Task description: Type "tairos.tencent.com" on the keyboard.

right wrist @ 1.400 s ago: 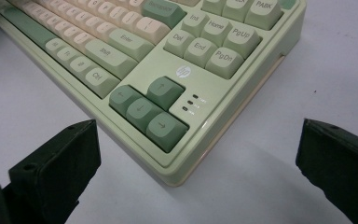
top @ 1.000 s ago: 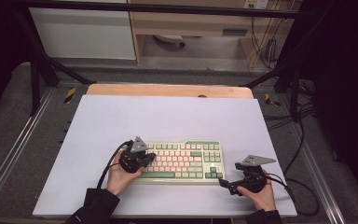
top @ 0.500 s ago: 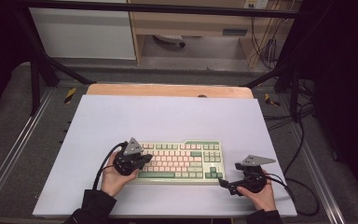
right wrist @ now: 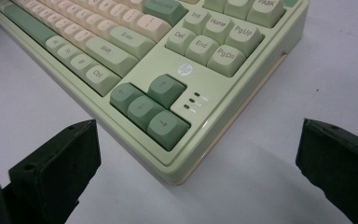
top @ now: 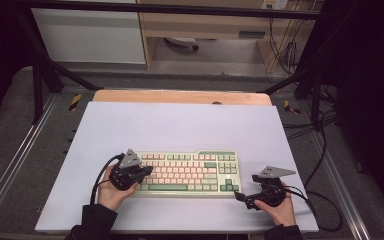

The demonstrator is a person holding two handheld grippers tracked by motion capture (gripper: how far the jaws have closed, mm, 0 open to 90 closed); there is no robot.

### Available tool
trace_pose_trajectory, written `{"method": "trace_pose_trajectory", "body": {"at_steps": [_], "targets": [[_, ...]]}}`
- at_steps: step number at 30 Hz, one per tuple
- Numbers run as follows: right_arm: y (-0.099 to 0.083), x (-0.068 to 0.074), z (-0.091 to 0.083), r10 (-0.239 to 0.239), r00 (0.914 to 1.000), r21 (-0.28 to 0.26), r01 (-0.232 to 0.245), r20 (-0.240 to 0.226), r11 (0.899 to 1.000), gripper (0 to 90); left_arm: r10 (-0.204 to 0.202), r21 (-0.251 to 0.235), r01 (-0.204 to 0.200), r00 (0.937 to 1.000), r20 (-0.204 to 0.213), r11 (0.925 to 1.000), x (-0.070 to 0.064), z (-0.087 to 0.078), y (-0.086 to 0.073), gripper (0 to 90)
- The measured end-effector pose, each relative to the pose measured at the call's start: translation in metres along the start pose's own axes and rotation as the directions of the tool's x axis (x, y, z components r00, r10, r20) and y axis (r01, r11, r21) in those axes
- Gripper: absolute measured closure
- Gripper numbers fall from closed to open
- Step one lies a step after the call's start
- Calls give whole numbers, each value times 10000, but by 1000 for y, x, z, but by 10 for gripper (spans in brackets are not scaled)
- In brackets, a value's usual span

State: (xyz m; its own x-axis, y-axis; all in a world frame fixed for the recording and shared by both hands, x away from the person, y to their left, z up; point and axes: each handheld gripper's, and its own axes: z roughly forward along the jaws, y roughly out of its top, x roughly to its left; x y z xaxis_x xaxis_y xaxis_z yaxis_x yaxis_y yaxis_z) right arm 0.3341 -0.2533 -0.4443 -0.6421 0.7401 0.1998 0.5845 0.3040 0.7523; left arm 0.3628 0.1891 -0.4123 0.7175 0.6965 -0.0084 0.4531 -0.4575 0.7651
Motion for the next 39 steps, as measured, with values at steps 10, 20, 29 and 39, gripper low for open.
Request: {"method": "trace_pose_trajectory", "body": {"at_steps": [10, 20, 29, 39], "targets": [[0, 0, 1, -36, 10000, 31, 36, 13, 10000, 4, -355, 61, 357, 9991, -246, 9993, 13, -10, -17, 898], [0, 0, 1, -26, 10000, 43, 26, 16, 10000, 4, -345, 242, 352, 9990, -281, 9991, 14, -5, -20, 898], [0, 0, 1, -18, 10000, 90, 18, -34, 10000, 4, -286, 237, 293, 9991, -303, 9993, 13, -3, -21, 898], [1, 2, 0, -56, 10000, -3, 56, -3, 10000, 3, -264, 182, 270, 9992, -300, 9995, 12, -4, -23, 898]]}}
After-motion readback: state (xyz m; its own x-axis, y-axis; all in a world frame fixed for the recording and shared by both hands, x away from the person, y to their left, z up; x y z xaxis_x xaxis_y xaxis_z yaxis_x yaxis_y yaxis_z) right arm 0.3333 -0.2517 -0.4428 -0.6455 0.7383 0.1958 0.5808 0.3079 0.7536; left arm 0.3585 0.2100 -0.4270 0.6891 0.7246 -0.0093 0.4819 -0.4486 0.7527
